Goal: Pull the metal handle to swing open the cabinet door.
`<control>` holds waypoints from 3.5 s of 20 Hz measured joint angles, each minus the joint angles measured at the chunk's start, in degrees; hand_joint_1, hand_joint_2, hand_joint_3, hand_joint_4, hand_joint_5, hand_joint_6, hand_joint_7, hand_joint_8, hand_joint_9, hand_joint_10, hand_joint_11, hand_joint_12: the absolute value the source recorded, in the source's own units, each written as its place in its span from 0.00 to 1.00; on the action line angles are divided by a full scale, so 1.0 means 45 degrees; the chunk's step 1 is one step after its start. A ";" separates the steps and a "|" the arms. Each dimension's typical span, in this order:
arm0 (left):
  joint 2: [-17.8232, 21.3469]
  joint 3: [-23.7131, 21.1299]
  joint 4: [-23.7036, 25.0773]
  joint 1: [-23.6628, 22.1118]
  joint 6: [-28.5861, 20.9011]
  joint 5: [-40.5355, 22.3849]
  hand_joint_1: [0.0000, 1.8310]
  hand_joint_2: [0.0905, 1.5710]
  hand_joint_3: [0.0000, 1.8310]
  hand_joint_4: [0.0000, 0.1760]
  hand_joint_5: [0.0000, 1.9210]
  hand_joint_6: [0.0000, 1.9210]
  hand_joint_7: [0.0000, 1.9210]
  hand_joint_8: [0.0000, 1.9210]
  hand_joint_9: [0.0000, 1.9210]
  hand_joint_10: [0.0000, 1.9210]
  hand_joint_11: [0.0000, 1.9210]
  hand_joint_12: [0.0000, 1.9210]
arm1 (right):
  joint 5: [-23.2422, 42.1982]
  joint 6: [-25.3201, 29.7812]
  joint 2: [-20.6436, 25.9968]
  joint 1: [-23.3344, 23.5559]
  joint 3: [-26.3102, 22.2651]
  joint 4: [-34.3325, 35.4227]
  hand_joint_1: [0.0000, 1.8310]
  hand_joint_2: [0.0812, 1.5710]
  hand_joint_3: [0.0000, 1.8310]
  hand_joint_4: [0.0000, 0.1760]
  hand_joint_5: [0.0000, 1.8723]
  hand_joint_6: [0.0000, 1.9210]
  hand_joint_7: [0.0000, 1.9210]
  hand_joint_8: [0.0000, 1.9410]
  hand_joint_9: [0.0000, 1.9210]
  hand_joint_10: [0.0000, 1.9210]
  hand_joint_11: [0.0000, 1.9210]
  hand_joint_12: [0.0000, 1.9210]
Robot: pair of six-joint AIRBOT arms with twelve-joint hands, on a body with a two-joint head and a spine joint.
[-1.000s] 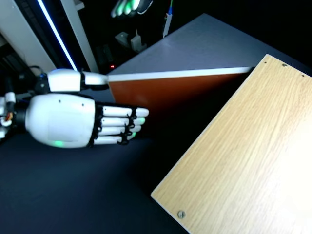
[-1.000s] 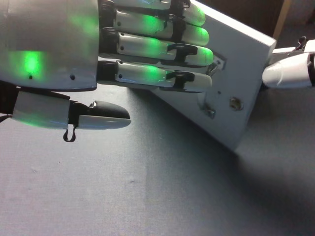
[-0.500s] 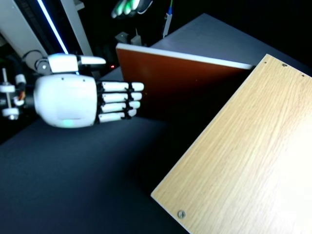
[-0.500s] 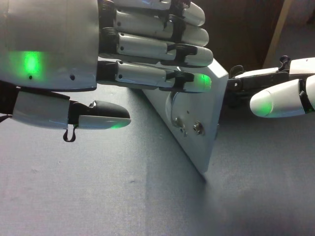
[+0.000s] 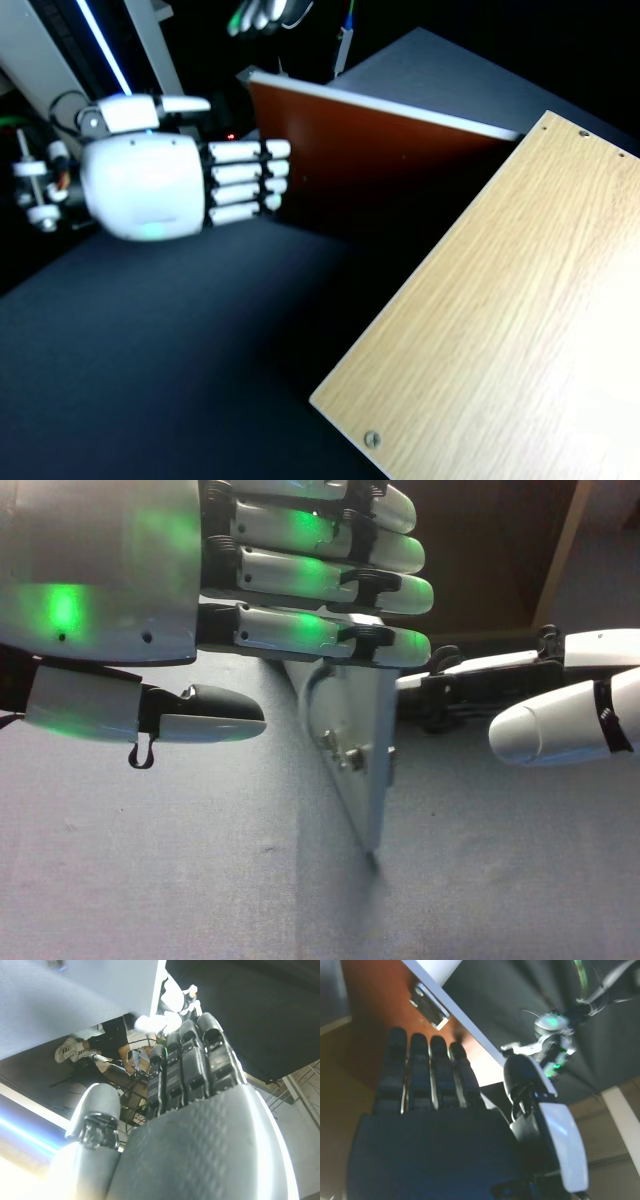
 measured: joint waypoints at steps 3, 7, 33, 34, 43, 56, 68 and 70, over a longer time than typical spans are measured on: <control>0.0000 0.0000 -0.0005 0.0000 0.0005 0.0005 0.00 1.00 0.08 0.00 0.10 0.00 0.10 0.00 0.10 0.00 0.00 0.27 | 0.0223 -0.0243 -0.0053 -0.0189 0.0005 0.0437 0.00 1.00 0.05 0.00 0.06 0.00 0.07 0.00 0.06 0.00 0.00 0.22; 0.0000 0.0000 -0.0005 0.0005 0.0005 0.0005 0.00 1.00 0.08 0.00 0.10 0.00 0.10 0.00 0.10 0.00 0.00 0.27 | 0.0544 -0.0753 -0.0209 -0.0423 -0.0078 0.0534 0.00 1.00 0.05 0.00 0.06 0.00 0.07 0.00 0.06 0.00 0.00 0.23; 0.0000 0.0000 0.0000 0.0005 0.0005 0.0005 0.00 1.00 0.08 0.00 0.10 0.00 0.10 0.00 0.10 0.00 0.00 0.26 | -0.1370 -0.4702 -0.2108 -0.0675 -0.0559 0.3439 0.00 1.00 0.05 0.00 0.06 0.00 0.07 0.00 0.06 0.00 0.00 0.24; 0.0000 0.0000 -0.0005 0.0005 0.0005 0.0005 0.00 1.00 0.08 0.00 0.10 0.00 0.10 0.00 0.10 0.00 0.00 0.26 | -0.1433 -0.4750 -0.2132 -0.0631 -0.0559 0.3599 0.00 1.00 0.05 0.00 0.06 0.00 0.07 0.00 0.07 0.00 0.00 0.24; 0.0000 0.0000 -0.0005 0.0005 0.0005 0.0000 0.00 1.00 0.08 0.00 0.10 0.00 0.10 0.00 0.10 0.00 0.00 0.26 | -0.1608 -0.4838 -0.1928 -0.0631 -0.0957 0.3623 0.00 1.00 0.05 0.00 0.06 0.00 0.07 0.00 0.07 0.00 0.00 0.24; 0.0000 0.0000 -0.0010 0.0005 0.0005 0.0000 0.00 1.00 0.07 0.00 0.10 0.00 0.11 0.00 0.10 0.00 0.00 0.26 | -0.1695 -0.5217 -0.2171 -0.0646 -0.1331 0.3779 0.00 1.00 0.05 0.00 0.06 0.00 0.07 0.00 0.07 0.00 0.00 0.24; 0.0000 0.0000 0.0000 0.0000 0.0005 0.0005 0.00 1.00 0.08 0.00 0.10 0.00 0.11 0.00 0.10 0.00 0.00 0.27 | -0.1957 -0.5445 -0.2259 -0.0661 -0.0772 0.3915 0.00 1.00 0.05 0.00 0.06 0.00 0.07 0.00 0.07 0.00 0.00 0.24; 0.0000 0.0000 -0.0010 0.0000 0.0000 -0.0005 0.00 1.00 0.08 0.00 0.10 0.00 0.11 0.00 0.10 0.00 0.00 0.27 | -0.2113 -0.5450 -0.2288 -0.0661 -0.0379 0.3929 0.00 1.00 0.05 0.00 0.05 0.00 0.07 0.00 0.06 0.00 0.00 0.23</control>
